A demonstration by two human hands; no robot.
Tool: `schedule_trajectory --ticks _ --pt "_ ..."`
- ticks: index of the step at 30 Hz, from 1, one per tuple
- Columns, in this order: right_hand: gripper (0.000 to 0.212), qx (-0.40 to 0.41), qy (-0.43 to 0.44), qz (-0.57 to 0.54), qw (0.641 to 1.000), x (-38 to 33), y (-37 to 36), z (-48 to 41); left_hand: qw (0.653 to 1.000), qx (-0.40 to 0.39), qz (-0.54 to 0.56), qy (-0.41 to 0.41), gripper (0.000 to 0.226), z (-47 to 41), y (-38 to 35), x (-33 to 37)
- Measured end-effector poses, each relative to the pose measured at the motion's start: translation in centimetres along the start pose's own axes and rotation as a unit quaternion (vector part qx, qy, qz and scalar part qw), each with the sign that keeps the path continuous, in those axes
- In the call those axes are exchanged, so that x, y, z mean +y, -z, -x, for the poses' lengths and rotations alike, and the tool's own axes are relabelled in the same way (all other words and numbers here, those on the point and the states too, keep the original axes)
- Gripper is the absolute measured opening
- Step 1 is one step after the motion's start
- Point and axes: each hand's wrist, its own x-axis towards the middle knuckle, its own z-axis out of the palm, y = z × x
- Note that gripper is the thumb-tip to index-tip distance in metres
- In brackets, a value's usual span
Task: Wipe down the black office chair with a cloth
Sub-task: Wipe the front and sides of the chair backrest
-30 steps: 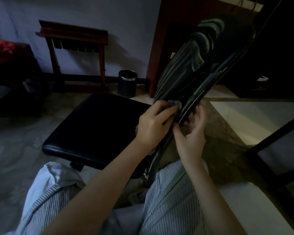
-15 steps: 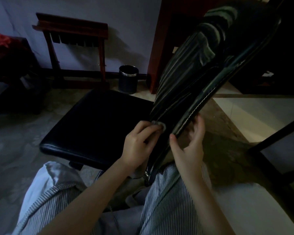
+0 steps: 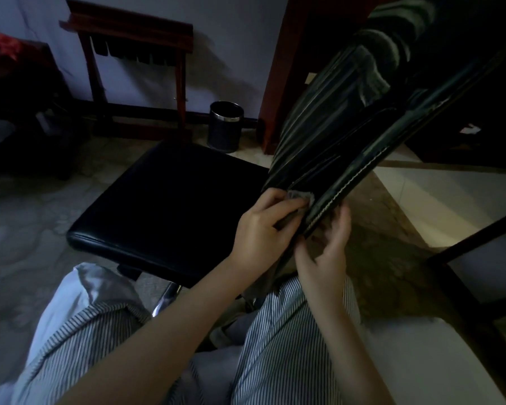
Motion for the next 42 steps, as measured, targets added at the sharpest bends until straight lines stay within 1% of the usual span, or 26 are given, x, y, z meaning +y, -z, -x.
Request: schedule_trajectory --ticks 5,8,11,14,15,17,19,21,24,28,31,34,40,42 --pt "0.087 0.003 -0.009 0.005 1.000 0.0 -0.3 0.2 0.996 -0.010 -0.080 -0.036 0.024 2.3 -0.1 -2.2" --pt "0.089 0.001 -0.017 0.013 1.000 0.1 -0.4 0.3 0.992 -0.025 -0.121 -0.032 0.021 4.0 -0.1 -3.4" --pt "0.088 0.002 -0.025 0.032 0.999 0.6 -0.5 0.4 0.987 -0.056 -0.151 0.014 0.024 5.8 -0.1 -4.1" --pt "0.089 0.009 -0.018 0.072 0.997 1.7 -0.8 0.9 0.984 -0.071 -0.144 0.071 0.032 6.8 0.1 -4.3" --pt "0.088 0.008 -0.023 0.073 0.997 2.1 -1.0 1.2 0.986 -0.061 -0.129 0.086 0.032 7.0 0.3 -4.2" --pt "0.087 0.000 -0.039 0.057 0.998 2.6 -1.3 1.8 0.991 -0.011 -0.085 0.099 0.028 7.0 0.7 -3.7" --pt "0.085 -0.007 -0.045 0.038 0.998 2.9 -1.7 2.0 0.993 0.054 -0.061 0.091 0.022 6.4 1.2 -3.1" --pt "0.084 -0.005 -0.041 0.034 0.999 3.1 -1.9 2.0 0.992 0.089 -0.056 0.071 0.020 5.2 1.4 -2.5" --pt "0.078 0.008 -0.043 0.021 0.999 3.1 -2.0 1.6 0.994 0.091 -0.052 0.029 0.020 3.2 1.0 -2.3" --pt "0.069 0.004 -0.071 -0.016 0.997 3.2 -2.0 1.2 0.993 0.085 -0.075 0.015 0.019 1.9 0.3 -3.4" --pt "0.075 0.014 -0.082 0.011 0.996 3.6 -2.3 1.2 0.993 0.088 -0.078 0.008 0.015 2.7 0.2 -4.3" --pt "0.077 0.022 -0.066 0.051 0.996 3.9 -2.6 1.2 0.994 0.067 -0.084 0.021 0.016 4.4 0.4 -5.3" --pt "0.079 0.011 -0.073 0.065 0.995 4.1 -2.5 1.3 0.988 -0.025 -0.129 0.086 0.027 9.0 0.9 -7.7" --pt "0.081 0.008 -0.078 0.066 0.995 4.1 -2.4 1.5 0.987 -0.026 -0.124 0.102 0.026 9.3 0.9 -7.4"
